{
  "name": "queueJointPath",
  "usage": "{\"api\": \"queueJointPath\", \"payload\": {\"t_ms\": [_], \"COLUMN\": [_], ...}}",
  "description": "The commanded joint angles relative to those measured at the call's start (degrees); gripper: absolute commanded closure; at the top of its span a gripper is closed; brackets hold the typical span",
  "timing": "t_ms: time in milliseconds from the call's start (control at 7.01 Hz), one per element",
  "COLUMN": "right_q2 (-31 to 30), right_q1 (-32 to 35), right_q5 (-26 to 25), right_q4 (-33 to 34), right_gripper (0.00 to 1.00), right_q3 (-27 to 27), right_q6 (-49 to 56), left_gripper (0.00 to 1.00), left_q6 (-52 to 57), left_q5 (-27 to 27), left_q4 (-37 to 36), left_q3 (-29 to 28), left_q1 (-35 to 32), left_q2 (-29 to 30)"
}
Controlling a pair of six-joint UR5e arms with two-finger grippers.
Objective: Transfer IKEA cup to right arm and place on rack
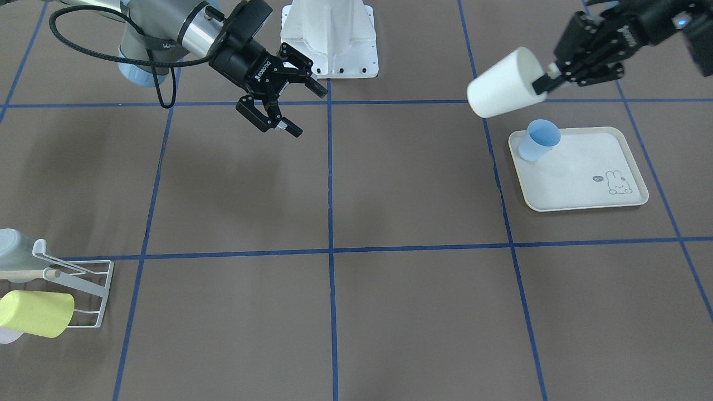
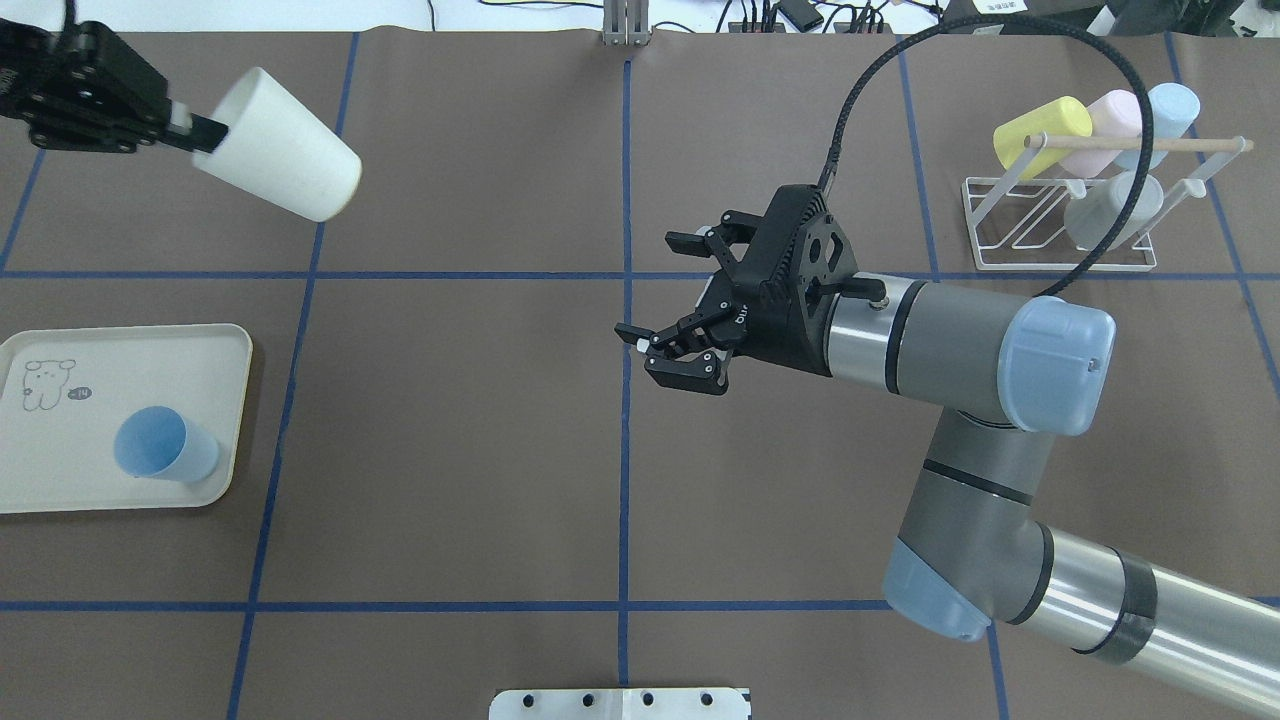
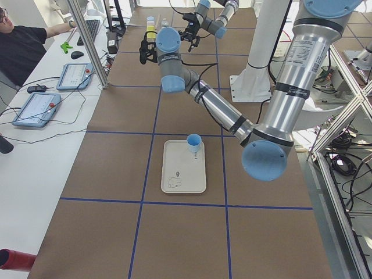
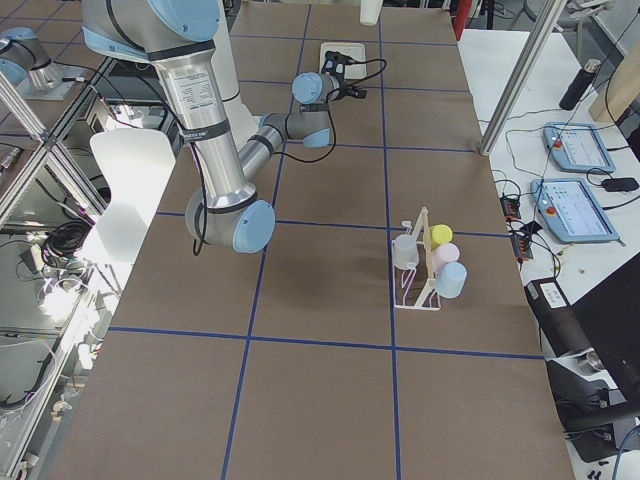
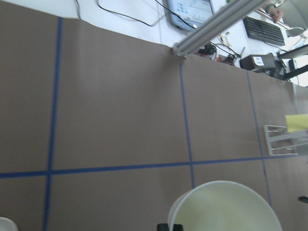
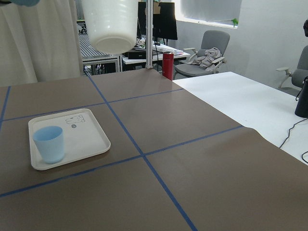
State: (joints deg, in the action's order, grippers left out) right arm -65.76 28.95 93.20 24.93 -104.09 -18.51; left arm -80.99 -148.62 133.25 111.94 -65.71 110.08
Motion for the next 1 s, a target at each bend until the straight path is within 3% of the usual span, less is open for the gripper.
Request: {"api": "queueJointPath", "payload": {"t_ms": [0, 285, 856], "right_q2": [0.72, 0.64, 0.81], "right_q1": [-1.95, -2.31, -2.4], "right_q5": [-0.39, -0.3, -0.39], "right_q4": [-1.54, -4.69, -4.8], "right_gripper": [0.01, 0.01, 0.01], "right_q3": [0.29, 0.29, -0.15], "right_q6": [0.23, 0.4, 1.02], "left_gripper": [1.0, 1.0, 1.0], "left_q6": [-4.43, -5.67, -8.65], "left_q5": [1.92, 7.0, 14.83], "left_q4": [2.45, 2.71, 2.71], "left_q3": [-0.14, -0.41, -0.58], "left_q1": [5.58, 10.84, 17.79], "left_q2": [3.37, 5.49, 8.48]}}
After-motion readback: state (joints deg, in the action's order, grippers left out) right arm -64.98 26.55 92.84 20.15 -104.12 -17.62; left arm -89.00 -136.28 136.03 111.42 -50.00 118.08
